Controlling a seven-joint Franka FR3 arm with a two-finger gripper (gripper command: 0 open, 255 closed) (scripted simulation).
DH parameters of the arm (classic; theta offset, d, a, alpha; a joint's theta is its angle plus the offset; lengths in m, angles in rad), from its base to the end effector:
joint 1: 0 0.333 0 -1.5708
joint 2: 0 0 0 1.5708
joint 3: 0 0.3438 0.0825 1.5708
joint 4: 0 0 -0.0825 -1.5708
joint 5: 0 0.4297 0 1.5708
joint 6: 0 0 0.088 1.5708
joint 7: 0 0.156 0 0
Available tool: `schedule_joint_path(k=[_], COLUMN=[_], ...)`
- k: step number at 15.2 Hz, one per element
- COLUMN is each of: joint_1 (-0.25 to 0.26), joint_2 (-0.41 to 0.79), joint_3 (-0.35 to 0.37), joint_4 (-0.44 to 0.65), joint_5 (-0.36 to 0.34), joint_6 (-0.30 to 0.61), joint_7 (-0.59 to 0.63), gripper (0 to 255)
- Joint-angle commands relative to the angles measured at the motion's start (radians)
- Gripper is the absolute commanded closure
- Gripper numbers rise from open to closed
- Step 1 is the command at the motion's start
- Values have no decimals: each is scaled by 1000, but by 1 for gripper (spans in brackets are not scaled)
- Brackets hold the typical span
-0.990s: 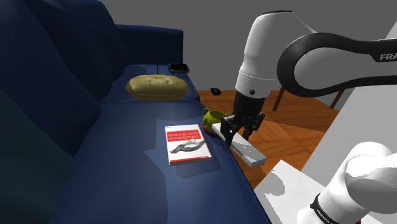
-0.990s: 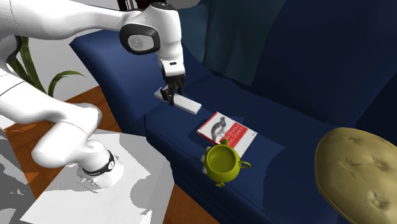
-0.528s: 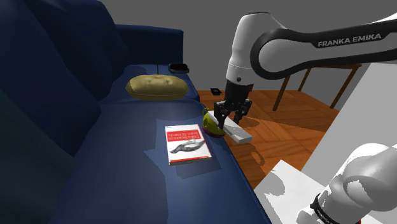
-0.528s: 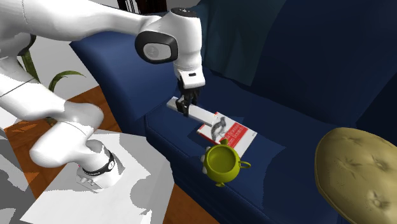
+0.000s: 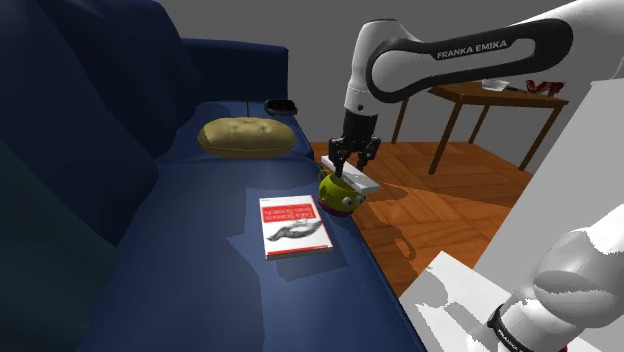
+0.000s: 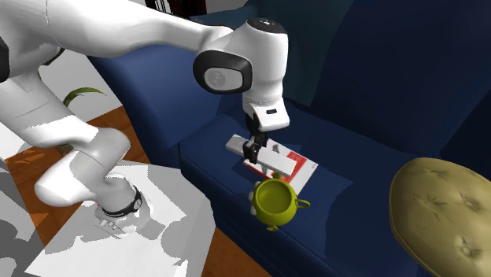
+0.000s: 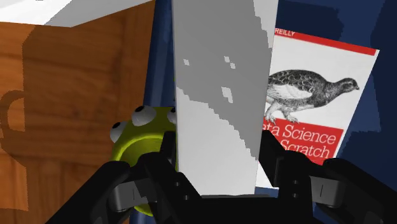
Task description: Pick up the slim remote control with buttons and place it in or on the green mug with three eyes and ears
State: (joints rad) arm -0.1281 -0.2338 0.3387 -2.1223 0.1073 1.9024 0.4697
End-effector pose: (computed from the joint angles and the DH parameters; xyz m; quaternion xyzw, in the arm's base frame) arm 0.5114 0.1285 0.4684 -0.9885 0.1506 0.0029 0.0119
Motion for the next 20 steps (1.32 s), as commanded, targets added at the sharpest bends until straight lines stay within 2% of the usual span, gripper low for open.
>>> schedule_joint_path(k=[1, 6, 20], joint_1=[-18, -59, -56], joint_2=[56, 222, 265], joint_3=[-14, -49, -46], joint_4=[57, 238, 96], joint_5=[-23, -79, -90], joint_6=[-4, -29, 154], joint_7=[-22, -73, -68], gripper=[255, 255, 255])
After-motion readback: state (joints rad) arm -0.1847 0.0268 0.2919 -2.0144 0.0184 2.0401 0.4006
